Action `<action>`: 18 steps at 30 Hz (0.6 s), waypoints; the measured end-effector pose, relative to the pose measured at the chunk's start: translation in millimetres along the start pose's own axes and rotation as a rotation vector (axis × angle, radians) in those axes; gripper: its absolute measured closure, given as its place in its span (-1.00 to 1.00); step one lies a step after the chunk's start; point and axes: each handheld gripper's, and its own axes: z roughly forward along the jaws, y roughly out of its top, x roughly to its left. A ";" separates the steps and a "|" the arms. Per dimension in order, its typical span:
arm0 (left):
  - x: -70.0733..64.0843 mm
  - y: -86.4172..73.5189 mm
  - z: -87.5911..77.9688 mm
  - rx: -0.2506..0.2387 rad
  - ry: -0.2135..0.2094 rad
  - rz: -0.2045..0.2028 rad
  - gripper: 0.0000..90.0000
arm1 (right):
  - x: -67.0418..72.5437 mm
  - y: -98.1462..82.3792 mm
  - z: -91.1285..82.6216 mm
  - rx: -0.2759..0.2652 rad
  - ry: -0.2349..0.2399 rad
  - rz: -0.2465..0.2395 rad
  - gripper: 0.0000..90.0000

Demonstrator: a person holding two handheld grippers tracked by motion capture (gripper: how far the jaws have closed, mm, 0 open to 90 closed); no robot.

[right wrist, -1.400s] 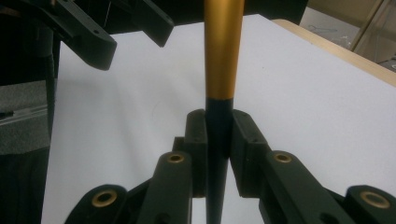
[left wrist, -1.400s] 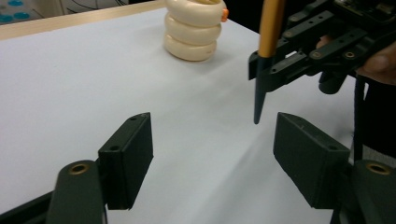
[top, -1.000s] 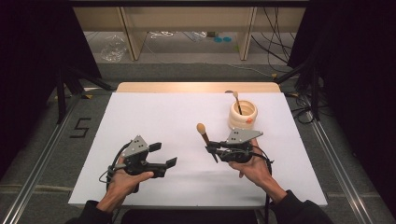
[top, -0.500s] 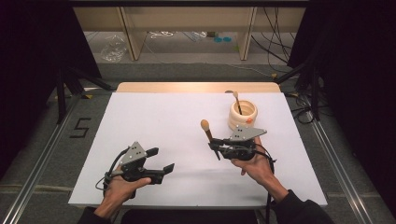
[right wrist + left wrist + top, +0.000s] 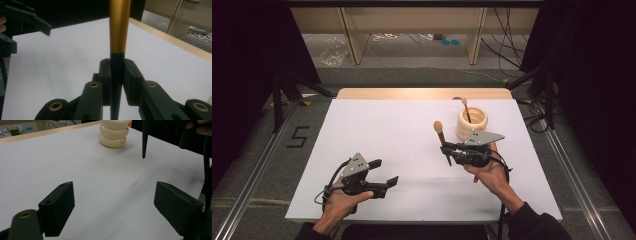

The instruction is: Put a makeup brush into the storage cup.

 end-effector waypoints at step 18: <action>-0.4 -0.1 1.0 0.002 -0.006 -0.009 -0.63 | -23.9 11.1 -7.8 -0.022 -0.059 0.034 0.74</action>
